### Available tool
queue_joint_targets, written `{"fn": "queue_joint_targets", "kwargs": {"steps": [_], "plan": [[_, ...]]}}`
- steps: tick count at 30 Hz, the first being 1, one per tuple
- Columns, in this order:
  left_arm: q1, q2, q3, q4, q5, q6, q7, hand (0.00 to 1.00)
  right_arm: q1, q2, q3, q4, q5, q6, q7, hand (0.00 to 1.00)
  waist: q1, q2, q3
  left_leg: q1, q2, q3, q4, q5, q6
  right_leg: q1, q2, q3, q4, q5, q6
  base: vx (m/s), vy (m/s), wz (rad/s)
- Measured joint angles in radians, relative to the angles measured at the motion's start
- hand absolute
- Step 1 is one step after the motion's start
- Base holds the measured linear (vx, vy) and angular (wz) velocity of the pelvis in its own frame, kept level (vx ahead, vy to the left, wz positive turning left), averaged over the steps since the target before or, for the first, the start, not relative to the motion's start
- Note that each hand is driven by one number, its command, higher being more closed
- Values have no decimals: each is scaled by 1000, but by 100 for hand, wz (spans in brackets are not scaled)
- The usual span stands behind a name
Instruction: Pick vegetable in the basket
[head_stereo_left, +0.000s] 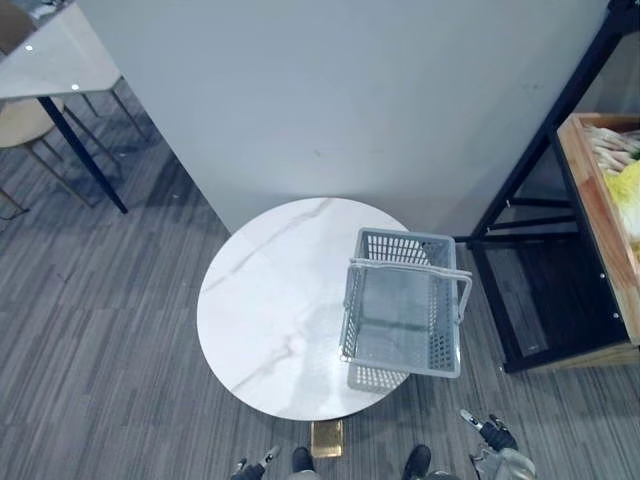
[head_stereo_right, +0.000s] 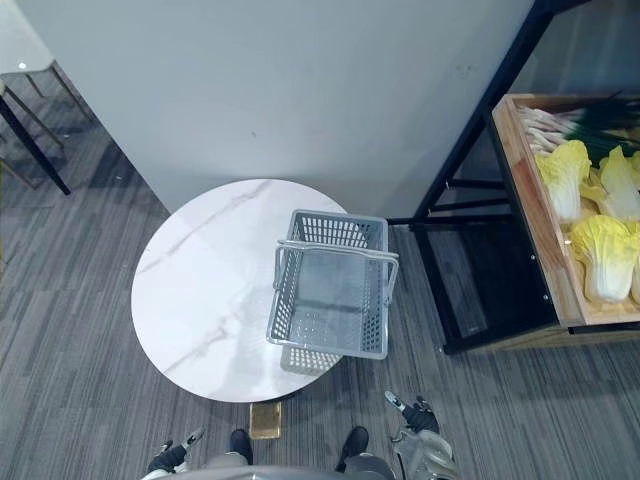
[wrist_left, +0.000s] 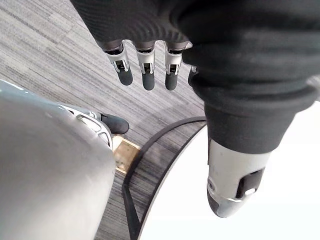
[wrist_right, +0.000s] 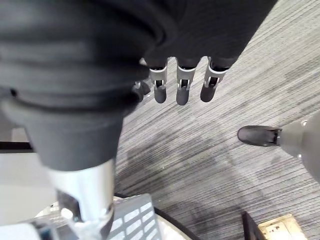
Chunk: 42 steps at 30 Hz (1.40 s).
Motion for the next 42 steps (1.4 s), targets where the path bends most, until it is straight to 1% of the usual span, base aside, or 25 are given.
{"fn": "queue_joint_targets", "kwargs": {"steps": [2,5,8,10,11,12,13,15,16,17,18,19,21,22,25,26,27,31,33,35,36,38,39,41,42], "plan": [[0,0,0,1,2,1,1,0,16,10,-16,-1,-2,2,-4,0,-1,0,0,-1,-2,18,-5,-10,14,-5,0,6,-6,4,7,-68,21,-10],[0,7,-1,0,35,1,2,0,26,18,-33,-2,-18,2,-12,0,-7,0,0,-1,-8,20,-18,-11,14,-13,0,8,-6,10,15,-70,20,-3],[0,10,-1,0,65,1,6,0,26,2,-134,-12,-53,3,-35,0,-10,-1,-3,0,-15,22,-22,-9,17,-14,-6,8,-7,12,18,-51,15,0],[1,12,-1,1,74,1,6,0,5,-37,-195,-19,-57,3,-49,0,-11,-1,-4,-1,-20,34,-23,-9,18,-24,-14,15,-5,16,24,-23,21,-11],[3,14,-1,2,76,1,6,0,-11,-76,-227,-32,-68,4,-56,0,-12,-2,-4,-3,-23,44,-24,-9,18,-32,-20,24,-3,20,28,-11,26,-18],[4,18,-2,9,84,1,6,0,-26,-121,-231,-56,-118,4,-77,0,-18,-2,-4,-4,-28,49,-24,-9,18,-40,-25,36,-1,27,31,-7,29,-21],[4,21,-2,13,94,1,6,0,-37,-144,-230,-70,-143,5,-86,0,-19,-3,-5,-5,-30,55,-24,-9,18,-46,-27,44,1,32,31,-6,31,-28],[11,31,-18,18,119,1,6,0,-74,-226,-209,-181,-256,9,-119,0,-20,-7,-6,-9,-40,79,-24,-10,20,-70,-33,76,0,45,30,-7,24,-34],[12,34,-23,18,120,1,6,0,-80,-245,-196,-223,-288,13,-128,0,-23,-8,-7,-11,-41,83,-24,-10,20,-76,-34,80,0,47,30,-5,8,-29],[12,37,-32,17,120,0,5,0,-80,-283,-153,-323,-338,18,-136,0,-24,-10,-7,-13,-45,95,-24,-10,20,-85,-35,93,1,52,31,-2,4,-19],[12,39,-37,16,120,0,5,0,-79,-300,-128,-375,-362,19,-140,0,-24,-11,-7,-13,-49,97,-24,-10,20,-88,-35,97,1,53,31,1,0,-18],[14,43,-47,16,120,0,4,0,-78,-336,-78,-488,-421,20,-155,0,-30,-12,-8,-12,-50,96,-24,-10,20,-89,-35,99,1,53,31,6,-10,-6],[19,50,-64,7,120,0,-3,0,-83,-389,-16,-624,-524,12,-156,0,-40,-18,-9,-12,-50,95,-24,-10,20,-89,-34,99,3,53,31,0,0,0],[22,56,-72,4,120,-2,-6,0,-100,-420,23,-675,-578,-3,-157,0,-39,-25,-9,-11,-50,93,-24,-10,20,-89,-34,98,7,53,31,0,0,0],[22,76,-91,-1,120,-4,-12,0,-151,-456,125,-746,-626,-15,-153,0,-37,-49,-13,-15,-52,90,-24,-8,22,-95,-35,96,13,53,31,0,0,0],[22,82,-99,-2,120,-5,-17,0,-171,-469,184,-770,-645,-22,-145,0,-34,-58,-15,-16,-55,88,-24,-8,23,-96,-36,94,15,53,31,-16,-17,7],[20,85,-102,-6,120,-4,-23,0,-188,-489,254,-799,-667,-35,-122,0,-24,-63,-17,-19,-61,81,-24,-6,26,-97,-42,91,16,55,34,-12,-7,10],[19,88,-121,-26,126,-5,-27,0,-256,-510,368,-815,-691,-55,-87,0,-18,-64,-14,-53,-76,36,-24,6,42,-104,-59,60,15,60,41,-22,11,31],[17,91,-138,-30,141,-5,-26,0,-337,-521,450,-812,-709,-56,-72,0,-1,-67,-12,-79,-85,12,-24,16,56,-117,-69,40,15,69,42,-24,20,28],[13,92,-139,-31,142,-5,-26,0,-379,-521,483,-806,-712,-59,-63,0,10,-70,-5,-84,-89,10,-24,19,60,-118,-71,38,9,77,42,-19,22,9],[10,92,-140,-31,141,-6,-25,0,-438,-520,528,-784,-713,-62,-57,0,22,-72,9,-87,-93,7,-24,23,65,-117,-75,35,5,84,41,-25,21,8],[9,92,-140,-32,141,-6,-25,0,-506,-520,570,-753,-712,-64,-48,0,29,-72,25,-99,-101,-10,-24,29,75,-118,-81,25,-3,92,43,-42,32,18],[7,93,-140,-32,141,-6,-24,0,-529,-520,579,-737,-713,-63,-45,0,29,-72,33,-105,-103,-16,-24,31,78,-118,-83,18,-5,94,44,-40,33,21],[-1,94,-140,-38,140,-6,-23,0,-607,-520,606,-663,-715,-58,-43,0,43,-76,67,-116,-107,-25,-24,38,87,-122,-87,13,-8,103,43,-48,38,15],[-1,94,-140,-38,139,-6,-23,0,-624,-520,607,-645,-721,-55,-43,0,48,-76,67,-131,-109,-32,-24,42,92,-133,-88,9,-10,107,42,-28,43,15]]}}
